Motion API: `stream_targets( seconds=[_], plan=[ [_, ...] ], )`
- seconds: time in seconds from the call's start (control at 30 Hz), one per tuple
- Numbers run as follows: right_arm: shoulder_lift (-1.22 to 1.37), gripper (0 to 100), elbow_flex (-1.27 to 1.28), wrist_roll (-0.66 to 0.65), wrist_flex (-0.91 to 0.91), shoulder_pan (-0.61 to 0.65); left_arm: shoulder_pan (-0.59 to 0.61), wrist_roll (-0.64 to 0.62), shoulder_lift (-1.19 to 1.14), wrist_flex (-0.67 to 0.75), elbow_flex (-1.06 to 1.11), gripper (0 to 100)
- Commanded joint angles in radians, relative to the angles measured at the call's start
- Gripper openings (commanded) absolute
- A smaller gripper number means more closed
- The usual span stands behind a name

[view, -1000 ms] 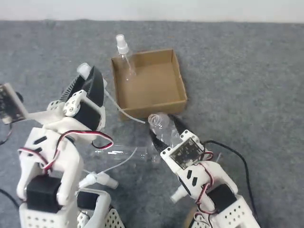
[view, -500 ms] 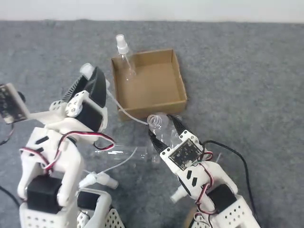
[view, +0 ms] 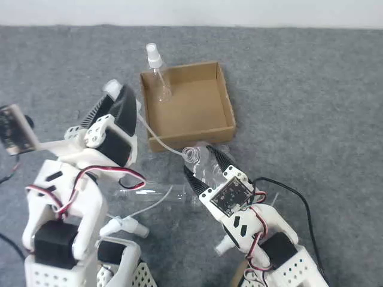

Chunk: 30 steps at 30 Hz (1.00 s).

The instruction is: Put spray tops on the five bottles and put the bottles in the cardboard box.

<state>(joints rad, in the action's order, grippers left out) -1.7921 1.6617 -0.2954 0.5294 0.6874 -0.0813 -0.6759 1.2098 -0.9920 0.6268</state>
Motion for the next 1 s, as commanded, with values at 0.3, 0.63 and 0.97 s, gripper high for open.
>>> stream_targets(
  seconds=[0.3, 0.63, 0.97],
  plan=[
    [-0.021, 0.7, 0.02, -0.017, -0.025, 0.01, 0.023, 0.0, 0.009, 0.129, 0.096, 1],
    [-0.018, 0.7, 0.021, -0.017, -0.025, 0.01, -0.077, 0.023, 0.009, 0.176, 0.157, 1],
    [-0.021, 0.7, 0.021, -0.015, -0.025, 0.005, -0.21, 0.075, 0.011, 0.178, 0.263, 1]
  ],
)
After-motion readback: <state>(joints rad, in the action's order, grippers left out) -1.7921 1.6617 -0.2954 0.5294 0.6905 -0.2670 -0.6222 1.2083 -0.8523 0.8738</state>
